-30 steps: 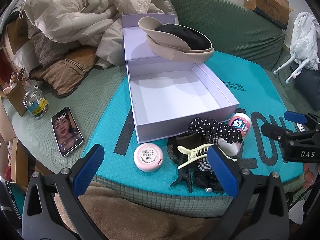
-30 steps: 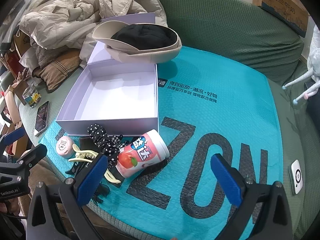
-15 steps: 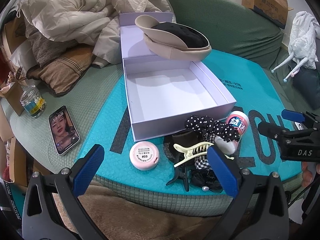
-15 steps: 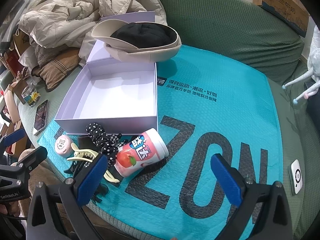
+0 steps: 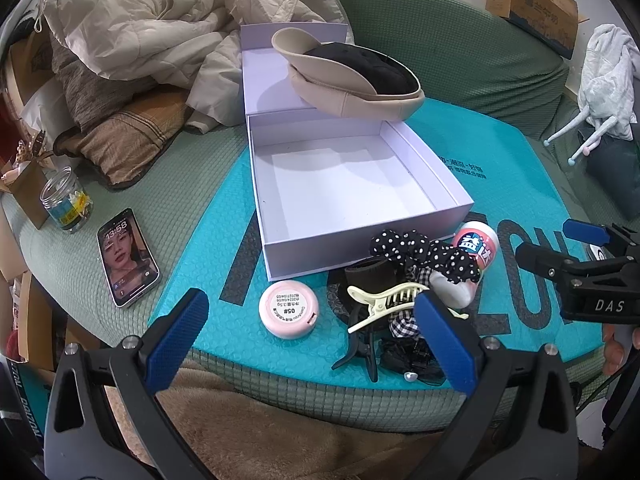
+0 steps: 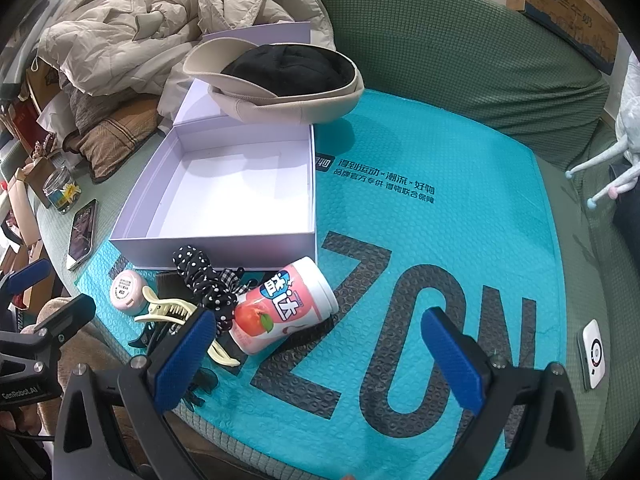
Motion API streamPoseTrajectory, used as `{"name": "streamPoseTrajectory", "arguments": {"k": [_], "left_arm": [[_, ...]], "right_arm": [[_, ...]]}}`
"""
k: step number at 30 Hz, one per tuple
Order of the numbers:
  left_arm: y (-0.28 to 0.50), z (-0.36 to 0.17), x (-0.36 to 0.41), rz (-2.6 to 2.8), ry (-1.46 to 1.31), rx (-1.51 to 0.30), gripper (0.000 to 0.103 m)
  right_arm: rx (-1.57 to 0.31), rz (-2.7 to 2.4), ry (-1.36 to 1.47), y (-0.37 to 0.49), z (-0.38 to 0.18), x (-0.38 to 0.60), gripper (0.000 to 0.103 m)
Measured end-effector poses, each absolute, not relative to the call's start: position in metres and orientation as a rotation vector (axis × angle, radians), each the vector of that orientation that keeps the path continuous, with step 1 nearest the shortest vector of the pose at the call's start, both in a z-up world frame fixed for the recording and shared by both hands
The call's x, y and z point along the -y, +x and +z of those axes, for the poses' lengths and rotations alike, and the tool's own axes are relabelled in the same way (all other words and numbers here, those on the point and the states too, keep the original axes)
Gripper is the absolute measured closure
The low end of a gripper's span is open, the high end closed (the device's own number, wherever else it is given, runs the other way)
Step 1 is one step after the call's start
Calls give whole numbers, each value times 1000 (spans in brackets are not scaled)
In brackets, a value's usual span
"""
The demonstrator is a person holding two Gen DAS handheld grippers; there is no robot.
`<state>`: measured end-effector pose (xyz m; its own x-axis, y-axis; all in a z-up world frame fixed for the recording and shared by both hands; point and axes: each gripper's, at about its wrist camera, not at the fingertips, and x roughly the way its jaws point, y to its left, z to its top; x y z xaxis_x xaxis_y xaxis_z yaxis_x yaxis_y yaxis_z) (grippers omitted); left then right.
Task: Organize objects
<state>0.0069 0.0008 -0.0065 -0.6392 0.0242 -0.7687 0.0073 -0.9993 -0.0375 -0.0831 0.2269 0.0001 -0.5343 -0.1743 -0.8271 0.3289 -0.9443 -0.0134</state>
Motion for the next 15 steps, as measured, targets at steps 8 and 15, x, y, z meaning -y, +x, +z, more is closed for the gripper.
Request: {"name": "streamPoseTrajectory", "arguments": {"k": [8, 15], "left_arm": [[8, -7, -1, 2836, -1331, 60, 0], [8, -8, -1, 2835, -1331, 61, 0]], "right_arm": [[-244, -2512, 1325, -83, 0, -228, 0], [-249, -2507, 1323, -83, 0, -227, 0]]}}
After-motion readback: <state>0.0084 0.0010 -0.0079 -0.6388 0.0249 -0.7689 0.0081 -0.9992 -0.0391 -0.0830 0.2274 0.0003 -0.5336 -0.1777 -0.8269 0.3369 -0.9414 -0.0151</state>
